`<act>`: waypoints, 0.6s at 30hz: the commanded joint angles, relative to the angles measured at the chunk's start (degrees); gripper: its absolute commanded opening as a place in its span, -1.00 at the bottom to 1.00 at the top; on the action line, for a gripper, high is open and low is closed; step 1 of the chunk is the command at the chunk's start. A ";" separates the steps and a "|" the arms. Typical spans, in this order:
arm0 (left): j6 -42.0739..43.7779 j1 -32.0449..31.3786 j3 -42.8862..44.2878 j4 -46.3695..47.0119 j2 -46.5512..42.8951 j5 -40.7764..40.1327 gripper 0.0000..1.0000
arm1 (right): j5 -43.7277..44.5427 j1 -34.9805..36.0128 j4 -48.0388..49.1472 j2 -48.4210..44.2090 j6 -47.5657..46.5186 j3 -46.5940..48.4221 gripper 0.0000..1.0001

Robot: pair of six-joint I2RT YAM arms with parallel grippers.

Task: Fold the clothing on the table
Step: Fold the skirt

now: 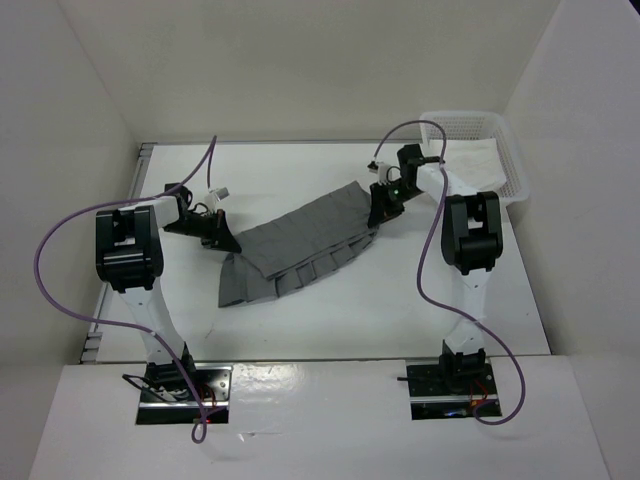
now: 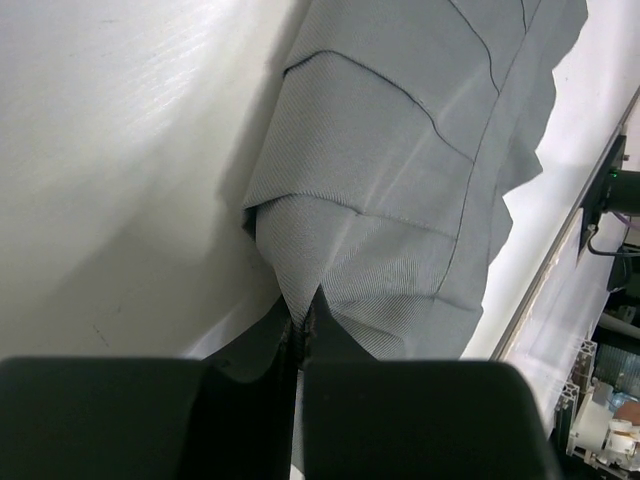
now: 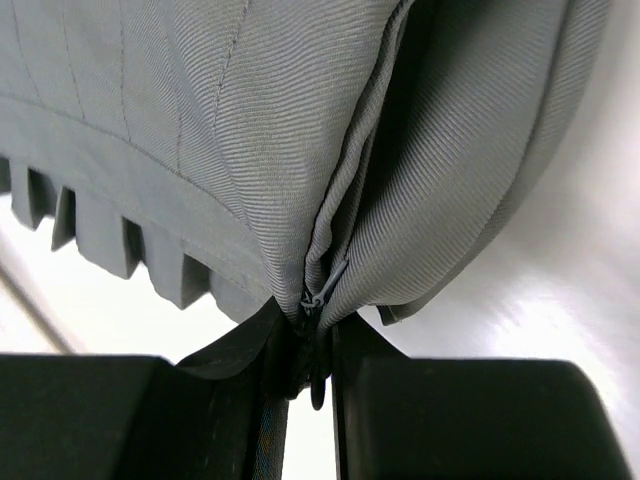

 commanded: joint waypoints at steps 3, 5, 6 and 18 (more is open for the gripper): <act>0.66 0.35 4.19 -1.29 0.23 2.56 -1.00 | 10.74 3.56 -3.44 -2.37 0.12 10.01 -1.00; 0.13 0.35 5.51 -1.29 0.84 2.57 -1.00 | 15.56 6.36 -4.84 -2.91 0.12 11.52 -1.00; 0.13 0.35 6.82 -1.81 1.45 3.26 -1.00 | 17.24 7.51 -4.84 -2.91 0.12 12.65 -1.00; -1.62 -2.20 7.01 -0.32 4.79 2.74 -1.00 | 34.12 22.71 -7.83 -5.72 -1.99 16.79 -1.00</act>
